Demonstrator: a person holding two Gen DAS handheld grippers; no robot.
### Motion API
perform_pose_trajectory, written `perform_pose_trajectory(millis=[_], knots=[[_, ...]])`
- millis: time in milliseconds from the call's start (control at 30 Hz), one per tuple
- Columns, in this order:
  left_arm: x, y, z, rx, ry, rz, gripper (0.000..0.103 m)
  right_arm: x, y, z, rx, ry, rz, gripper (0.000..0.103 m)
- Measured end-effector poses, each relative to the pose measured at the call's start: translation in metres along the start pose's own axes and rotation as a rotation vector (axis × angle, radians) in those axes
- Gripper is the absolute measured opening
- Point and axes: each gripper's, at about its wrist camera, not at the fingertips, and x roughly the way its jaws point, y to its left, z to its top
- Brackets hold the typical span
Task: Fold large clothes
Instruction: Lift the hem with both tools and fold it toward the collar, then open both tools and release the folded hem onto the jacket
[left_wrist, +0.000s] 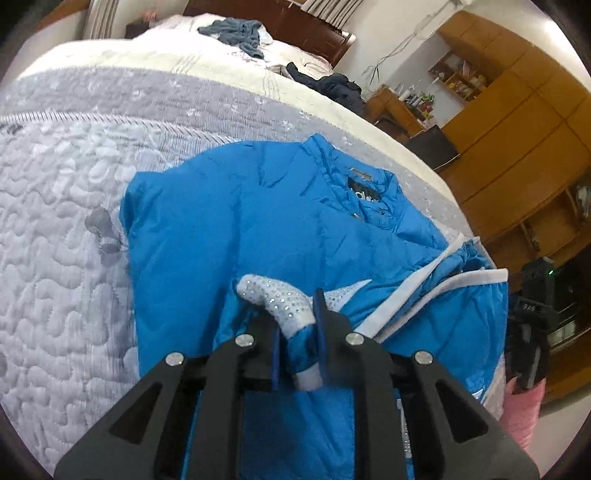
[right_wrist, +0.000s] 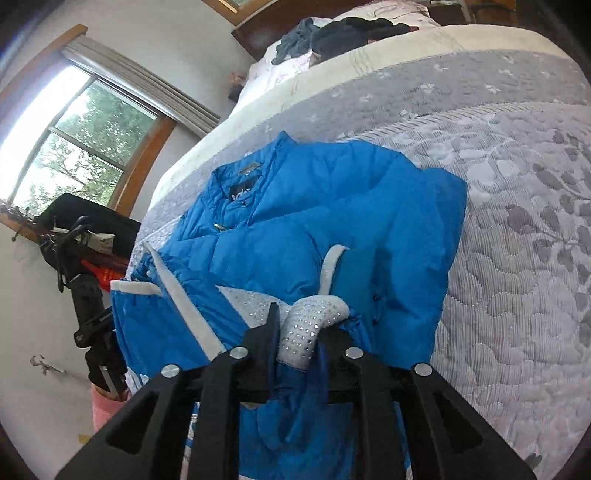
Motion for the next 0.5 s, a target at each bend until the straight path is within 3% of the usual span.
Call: perform_pose_trajectory(millis=[300, 333, 433, 500], knots=[[-0.057, 0.010, -0.003, -0.042, -0.046, -0.180, 0.028, -0.045, -0.002, -0.011, -0.017, -0.061, 0.102, 0.034], [-0.061, 0.011, -0.005, -0.049, -0.051, -0.199, 0.029, -0.049, -0.002, -0.012, -0.018, -0.066, 0.106, 0.039], [-0.073, 0.016, -0.009, -0.069, -0.058, -0.235, 0.031, -0.067, 0.001, -0.016, -0.050, -0.142, 0.008, 0.075], [-0.078, 0.017, -0.011, -0.068, -0.062, -0.235, 0.032, -0.076, 0.000, -0.016, -0.070, -0.173, -0.025, 0.075]])
